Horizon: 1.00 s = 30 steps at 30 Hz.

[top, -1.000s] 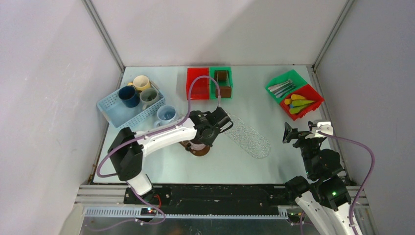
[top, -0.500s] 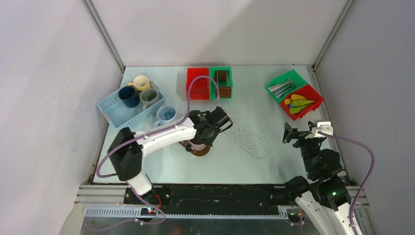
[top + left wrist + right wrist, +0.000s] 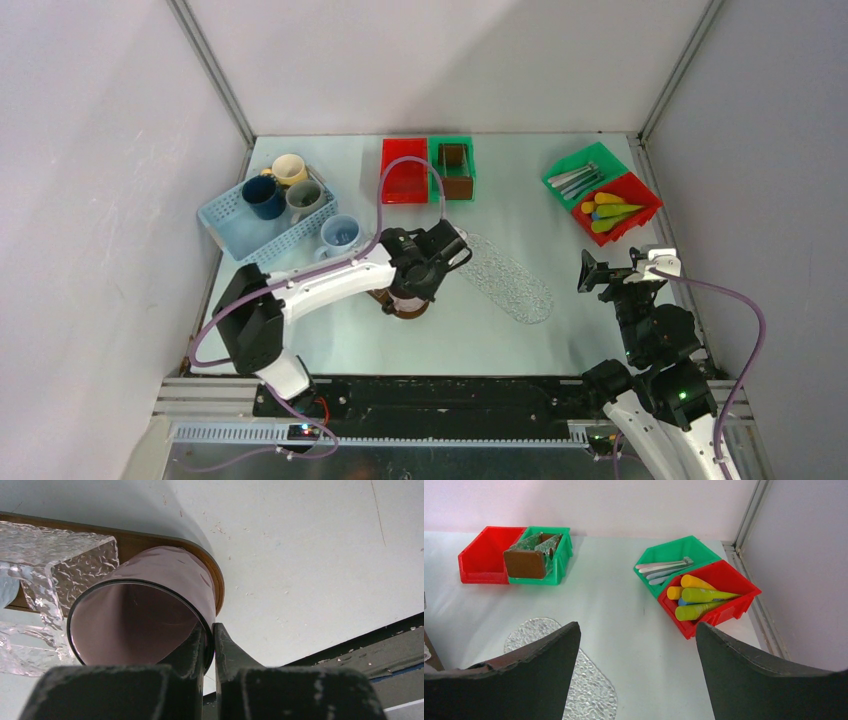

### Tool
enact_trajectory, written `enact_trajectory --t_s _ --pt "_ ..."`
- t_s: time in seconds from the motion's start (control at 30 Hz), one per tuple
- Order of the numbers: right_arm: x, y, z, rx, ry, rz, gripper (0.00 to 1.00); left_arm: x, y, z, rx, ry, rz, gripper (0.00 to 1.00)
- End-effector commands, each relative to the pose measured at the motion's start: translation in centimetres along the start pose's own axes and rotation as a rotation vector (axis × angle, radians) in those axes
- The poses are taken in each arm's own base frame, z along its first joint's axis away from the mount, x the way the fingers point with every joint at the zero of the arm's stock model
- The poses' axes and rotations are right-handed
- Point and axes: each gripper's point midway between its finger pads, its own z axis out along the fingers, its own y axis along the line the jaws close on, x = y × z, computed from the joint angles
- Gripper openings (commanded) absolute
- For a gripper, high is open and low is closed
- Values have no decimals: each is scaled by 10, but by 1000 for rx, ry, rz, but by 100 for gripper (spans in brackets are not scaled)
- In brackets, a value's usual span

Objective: Prepare toiletry sets of a toothbrush and toothpaste on the tray
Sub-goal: Adjust the cup on the tray.

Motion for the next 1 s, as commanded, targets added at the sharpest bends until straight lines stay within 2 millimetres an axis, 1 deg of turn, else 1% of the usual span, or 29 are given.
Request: enact_trajectory --t_s 0.0,0.17,0.3,0.4,0.53,0.7,0.97 --pt "-4 -1 1 7 -14 9 88 -7 4 -8 -5 -56 -9 7" --pt "-4 0 1 6 -13 8 88 -2 6 -6 -12 -51 -4 12" --pt "-4 0 1 5 -12 8 88 -1 13 -5 -44 -47 13 11" --pt "-4 0 2 4 -11 7 88 -1 14 -4 -52 -51 21 10" --pt "-4 0 1 6 -11 8 88 -3 14 -3 -53 -57 26 11" --pt "-3 0 2 6 -11 7 88 -4 21 -3 -84 -58 47 10" --pt "-4 0 2 4 -11 8 88 -5 16 -2 -58 -59 53 12"
